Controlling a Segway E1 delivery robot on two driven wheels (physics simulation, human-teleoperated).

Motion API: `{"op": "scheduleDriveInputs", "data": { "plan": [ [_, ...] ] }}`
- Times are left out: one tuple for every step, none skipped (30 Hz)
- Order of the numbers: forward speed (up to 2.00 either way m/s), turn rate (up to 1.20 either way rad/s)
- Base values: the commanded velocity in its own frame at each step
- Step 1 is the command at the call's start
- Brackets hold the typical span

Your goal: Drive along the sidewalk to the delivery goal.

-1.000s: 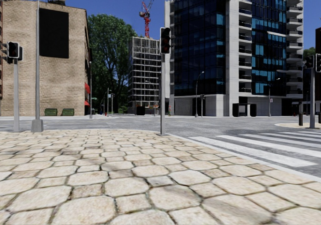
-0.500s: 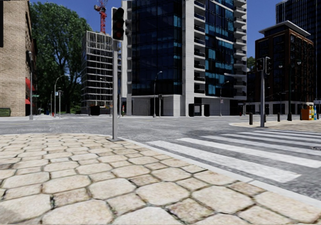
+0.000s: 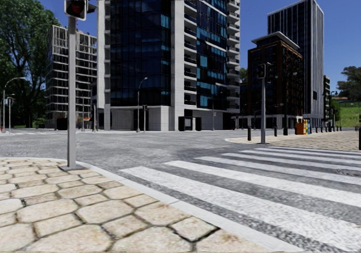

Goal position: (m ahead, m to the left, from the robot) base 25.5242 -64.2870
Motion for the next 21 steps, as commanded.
{"op": "scheduleDriveInputs", "data": {
  "plan": [
    [1.98, -0.59],
    [1.98, -0.59],
    [1.98, -0.59],
    [1.98, -0.59],
    [1.98, -0.54],
    [1.98, -0.54],
    [1.98, -0.53],
    [1.98, -0.50],
    [1.98, -0.50],
    [1.98, -0.48],
    [1.98, -0.46],
    [1.98, -0.45],
    [1.98, -0.45],
    [1.98, -0.45],
    [1.98, -0.45],
    [1.89, -0.45],
    [1.78, -0.45],
    [1.65, -0.45],
    [1.59, -0.45],
    [1.53, -0.45],
    [1.53, -0.45]
  ]
}}
